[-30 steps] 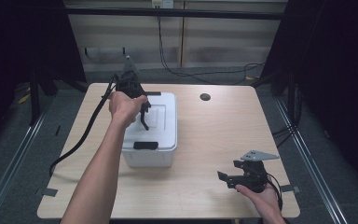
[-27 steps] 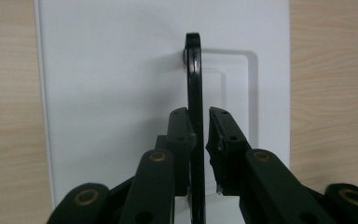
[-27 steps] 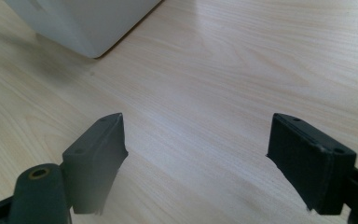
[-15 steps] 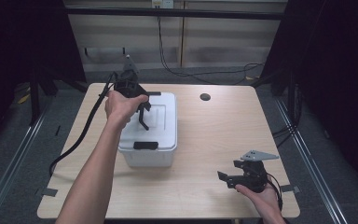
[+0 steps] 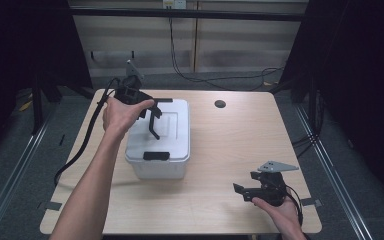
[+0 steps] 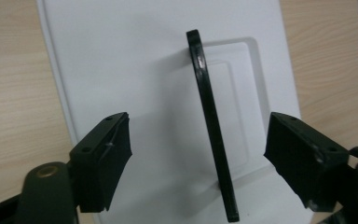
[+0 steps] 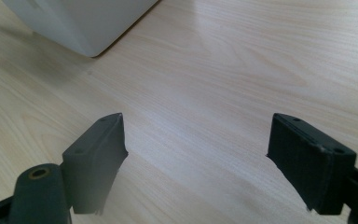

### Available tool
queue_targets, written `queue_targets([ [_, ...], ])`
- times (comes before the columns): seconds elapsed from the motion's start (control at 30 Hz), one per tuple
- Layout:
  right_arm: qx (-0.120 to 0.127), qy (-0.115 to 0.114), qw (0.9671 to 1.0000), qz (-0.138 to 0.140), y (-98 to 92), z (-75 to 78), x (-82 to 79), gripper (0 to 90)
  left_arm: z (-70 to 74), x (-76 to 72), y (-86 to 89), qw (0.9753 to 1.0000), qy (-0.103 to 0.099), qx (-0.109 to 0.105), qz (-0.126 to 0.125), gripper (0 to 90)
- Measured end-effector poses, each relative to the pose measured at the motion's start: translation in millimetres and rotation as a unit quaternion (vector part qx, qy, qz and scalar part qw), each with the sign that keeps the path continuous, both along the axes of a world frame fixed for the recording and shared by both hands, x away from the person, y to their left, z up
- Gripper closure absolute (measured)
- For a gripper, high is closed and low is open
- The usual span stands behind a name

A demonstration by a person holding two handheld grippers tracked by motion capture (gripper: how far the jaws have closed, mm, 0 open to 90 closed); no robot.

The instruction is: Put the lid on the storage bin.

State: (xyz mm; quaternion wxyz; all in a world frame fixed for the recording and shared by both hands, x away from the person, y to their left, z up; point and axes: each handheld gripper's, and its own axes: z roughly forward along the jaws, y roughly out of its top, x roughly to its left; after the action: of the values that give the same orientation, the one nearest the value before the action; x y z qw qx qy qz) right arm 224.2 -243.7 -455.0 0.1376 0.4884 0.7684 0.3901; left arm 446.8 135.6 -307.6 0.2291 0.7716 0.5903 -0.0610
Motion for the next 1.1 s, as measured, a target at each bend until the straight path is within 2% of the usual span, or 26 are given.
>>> queue_targets([
  [0.03, 0.000, 0.000, 1.0000, 0.000, 0.0, 0.0, 0.0, 18.1, 0.0, 0.0, 0.0, 1.0000, 0.000, 0.000, 0.000, 18.0],
  [0.07, 0.000, -0.001, 1.0000, 0.000, -0.1, 0.1, -0.2, 18.2, 1.0, -1.6, 0.7, 0.9999, -0.009, 0.000, -0.013, 16.2],
  [0.17, -0.001, -0.001, 1.0000, 0.001, -0.1, 0.2, -0.5, 18.2, 3.0, -5.0, 3.7, 0.9994, -0.036, -0.001, -0.004, 17.0],
  [0.2, -0.001, -0.001, 1.0000, 0.001, 0.0, 0.1, -0.4, 18.2, 3.0, -5.0, 3.7, 0.9994, -0.036, -0.001, -0.004, 16.6],
  [0.27, -0.002, -0.002, 1.0000, 0.002, 0.0, 0.2, -0.2, 18.2, 5.3, -8.4, 4.5, 0.9982, -0.057, -0.008, -0.018, 16.6],
  [0.3, -0.002, -0.002, 1.0000, 0.002, 0.0, 0.2, -0.2, 18.2, 5.3, -8.4, 4.5, 0.9982, -0.057, -0.008, -0.018, 16.7],
  [0.33, -0.002, -0.002, 1.0000, 0.001, 0.0, 0.0, 0.1, 18.2, 7.4, -12.2, 5.9, 0.9959, -0.083, -0.020, -0.031, 16.6],
  [0.4, -0.001, -0.002, 1.0000, 0.000, 0.1, 0.1, 0.1, 18.2, 8.1, -14.0, 5.6, 0.9954, -0.086, -0.022, -0.037, 16.4],
  [0.43, -0.001, -0.002, 1.0000, 0.000, 0.2, 0.1, 0.1, 18.2, 7.7, -14.4, 4.5, 0.9956, -0.078, -0.025, -0.045, 16.4],
  [0.47, -0.001, -0.002, 1.0000, 0.000, 0.3, 0.2, 0.0, 18.2, 7.8, -14.0, 3.2, 0.9951, -0.067, -0.020, -0.070, 16.6],
  [0.5, -0.002, -0.001, 1.0000, 0.000, 0.3, 0.3, -0.2, 18.2, 9.1, -15.1, 3.5, 0.9939, -0.071, -0.015, -0.083, 17.9],
  [0.53, -0.002, -0.002, 1.0000, 0.000, 0.3, 0.3, -0.3, 18.2, 10.4, -17.3, 5.6, 0.9931, -0.083, -0.014, -0.082, 19.4],
  [0.57, -0.002, -0.002, 1.0000, 0.000, 0.3, 0.3, -0.3, 18.2, 10.4, -17.3, 5.6, 0.9931, -0.083, -0.014, -0.082, 19.1],
  [0.6, -0.003, -0.001, 1.0000, -0.001, 0.2, 0.3, -0.3, 18.2, 11.6, -19.2, 8.0, 0.9921, -0.092, -0.008, -0.085, 18.9],
  [0.63, -0.003, -0.001, 1.0000, -0.002, 0.2, 0.3, -0.1, 18.1, 13.3, -22.1, 11.0, 0.9894, -0.102, 0.007, -0.103, 18.9],
  [0.67, -0.003, -0.002, 1.0000, -0.002, 0.1, 0.1, 0.2, 18.2, 14.9, -23.6, 13.1, 0.9875, -0.108, 0.012, -0.114, 18.9],
  [0.73, -0.003, -0.002, 1.0000, -0.002, 0.3, 0.1, 0.2, 18.2, 18.0, -28.2, 17.9, 0.9871, -0.119, 0.010, -0.107, 18.9],
  [0.83, -0.003, -0.001, 1.0000, -0.003, 0.2, 0.0, 0.5, 18.2, 18.8, -30.9, 25.0, 0.9863, -0.111, -0.023, -0.120, 18.9],
  [0.87, -0.003, -0.001, 1.0000, -0.004, 0.2, 0.1, 0.5, 18.1, 18.3, -31.9, 26.4, 0.9853, -0.115, -0.025, -0.123, 19.1],
  [0.93, -0.004, -0.002, 1.0000, -0.003, 0.4, 0.2, 0.2, 18.2, 17.2, -33.2, 27.4, 0.9849, -0.118, -0.021, -0.124, 19.2],
  [0.97, -0.004, -0.001, 1.0000, -0.003, 0.4, 0.1, 0.1, 18.2, 14.7, -35.1, 30.2, 0.9843, -0.121, -0.003, -0.128, 19.2],
  [1.03, -0.004, 0.000, 1.0000, -0.004, 0.3, 0.1, 0.2, 18.2, 13.7, -36.4, 31.7, 0.9840, -0.125, -0.002, -0.127, 19.2],
  [1.07, -0.004, 0.000, 1.0000, -0.005, -0.1, -0.1, 0.6, 18.2, 11.0, -38.3, 36.1, 0.9834, -0.127, -0.023, -0.128, 19.2],
  [1.1, -0.003, 0.000, 1.0000, -0.005, -0.2, -0.1, 0.6, 18.2, 8.7, -39.5, 37.0, 0.9825, -0.127, -0.029, -0.133, 19.2],
])
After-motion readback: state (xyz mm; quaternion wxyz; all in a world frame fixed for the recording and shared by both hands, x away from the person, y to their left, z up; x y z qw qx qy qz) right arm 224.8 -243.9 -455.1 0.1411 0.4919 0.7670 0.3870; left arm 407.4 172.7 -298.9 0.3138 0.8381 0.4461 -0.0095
